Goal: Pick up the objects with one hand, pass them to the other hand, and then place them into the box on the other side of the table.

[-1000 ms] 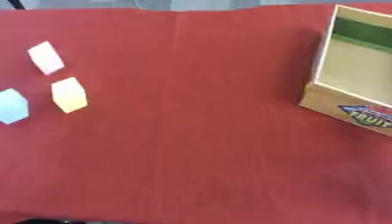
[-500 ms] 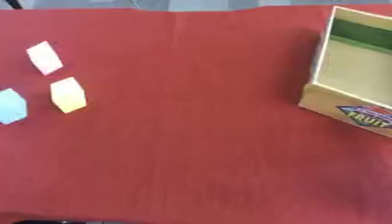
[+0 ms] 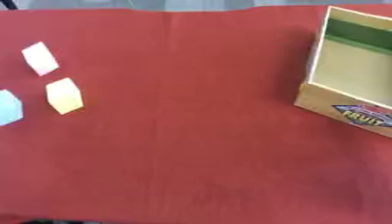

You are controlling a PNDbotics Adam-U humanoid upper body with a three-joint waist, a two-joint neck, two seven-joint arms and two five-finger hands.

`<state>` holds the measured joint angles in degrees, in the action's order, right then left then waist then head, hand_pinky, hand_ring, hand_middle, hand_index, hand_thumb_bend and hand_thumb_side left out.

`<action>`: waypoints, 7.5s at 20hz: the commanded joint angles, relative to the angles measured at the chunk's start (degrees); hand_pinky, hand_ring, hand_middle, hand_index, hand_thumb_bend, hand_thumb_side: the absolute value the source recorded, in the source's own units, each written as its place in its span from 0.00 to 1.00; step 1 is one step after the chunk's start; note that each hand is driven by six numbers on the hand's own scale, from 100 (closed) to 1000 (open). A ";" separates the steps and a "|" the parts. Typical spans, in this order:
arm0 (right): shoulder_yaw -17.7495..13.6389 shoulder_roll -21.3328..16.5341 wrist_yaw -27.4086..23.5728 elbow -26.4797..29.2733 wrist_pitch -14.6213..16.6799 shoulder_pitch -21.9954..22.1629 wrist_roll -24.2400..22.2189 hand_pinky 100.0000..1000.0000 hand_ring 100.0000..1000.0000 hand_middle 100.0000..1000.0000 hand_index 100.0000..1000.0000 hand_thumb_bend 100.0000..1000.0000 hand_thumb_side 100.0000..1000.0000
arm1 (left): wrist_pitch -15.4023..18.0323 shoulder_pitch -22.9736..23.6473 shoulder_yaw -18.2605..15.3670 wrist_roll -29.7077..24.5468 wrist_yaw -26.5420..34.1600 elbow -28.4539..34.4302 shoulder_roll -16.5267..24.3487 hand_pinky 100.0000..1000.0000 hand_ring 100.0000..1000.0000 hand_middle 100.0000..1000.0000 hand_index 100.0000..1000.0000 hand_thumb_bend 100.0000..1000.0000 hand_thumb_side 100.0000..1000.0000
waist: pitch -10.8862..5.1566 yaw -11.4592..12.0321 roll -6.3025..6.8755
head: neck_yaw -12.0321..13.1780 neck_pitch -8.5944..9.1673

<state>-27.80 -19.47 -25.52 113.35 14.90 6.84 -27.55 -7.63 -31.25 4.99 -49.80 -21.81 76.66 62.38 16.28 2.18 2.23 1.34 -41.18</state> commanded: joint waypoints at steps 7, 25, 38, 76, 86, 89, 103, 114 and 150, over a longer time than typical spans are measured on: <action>-0.07 -1.16 0.14 1.25 -0.35 -0.34 -0.20 1.00 1.00 0.92 1.00 0.00 0.45 | 0.75 -1.95 1.00 -0.61 -0.65 -0.93 0.21 0.85 0.83 0.74 0.80 0.74 0.17 | -1.19 -0.07 0.05 | 3.11 0.65; 0.12 -0.68 0.78 1.25 -1.16 -0.60 -0.57 1.00 1.00 0.92 1.00 0.00 0.45 | 1.52 -5.99 4.24 0.48 -2.56 -4.47 -3.88 0.84 0.82 0.73 0.81 0.76 0.21 | -1.18 -0.30 0.05 | 2.62 1.14; 0.16 -0.39 1.30 1.25 -1.85 -0.68 -0.71 1.00 1.00 0.92 1.00 0.00 0.46 | 0.07 -8.49 6.25 1.45 -9.39 -7.92 -7.07 0.82 0.80 0.71 0.78 0.81 0.23 | -1.30 -0.47 0.17 | 0.37 1.16; 0.38 0.39 2.58 1.25 -2.54 -0.64 -1.20 1.00 1.00 0.92 1.00 0.00 0.46 | -0.45 -9.71 7.85 5.66 -20.27 -13.41 -12.09 0.76 0.74 0.64 0.66 0.66 0.08 | -1.27 -0.74 0.03 | 0.28 1.02; 0.43 0.43 2.79 1.25 -3.10 -0.88 -1.34 1.00 1.00 0.92 1.00 0.00 0.46 | -0.65 -10.00 8.20 6.21 -20.28 -13.77 -12.99 0.75 0.73 0.60 0.59 0.53 0.04 | -1.22 -0.64 0.12 | 0.06 1.26; 0.42 0.39 2.77 1.25 -3.19 -0.89 -1.37 1.00 1.00 0.92 1.00 0.00 0.46 | -0.55 -9.93 8.20 5.72 -20.27 -13.59 -12.86 0.74 0.71 0.58 0.56 0.50 0.01 | -1.25 -0.60 0.15 | -0.03 1.21; 0.29 0.04 2.21 1.25 -2.68 -0.49 -1.20 1.00 1.00 0.92 1.00 0.00 0.45 | -2.91 -7.72 6.40 5.94 -17.87 -5.68 -9.66 0.70 0.65 0.52 0.45 0.35 0.00 | -1.50 -0.35 0.10 | 0.85 1.10; 0.71 -1.39 0.11 1.25 -0.83 -0.55 -1.14 1.00 1.00 0.92 1.00 0.00 0.42 | -9.73 -3.41 -0.36 16.25 -8.85 11.61 -9.11 0.69 0.61 0.47 0.43 0.06 0.00 | -1.47 0.15 -0.55 | 0.01 1.29; 16.01 -16.74 -7.00 1.25 6.21 -12.42 -16.00 1.00 1.00 0.94 1.00 0.00 0.41 | -6.23 -6.50 8.37 32.94 -6.79 23.48 -32.29 0.64 0.57 0.43 0.41 0.00 0.00 | -1.63 -2.09 -3.97 | -8.37 2.85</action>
<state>-12.11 -33.76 -32.86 113.35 21.24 -5.14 -42.79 -14.38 -36.62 13.42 -17.12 -28.19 99.57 29.81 15.95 0.12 -1.75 -6.67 -38.21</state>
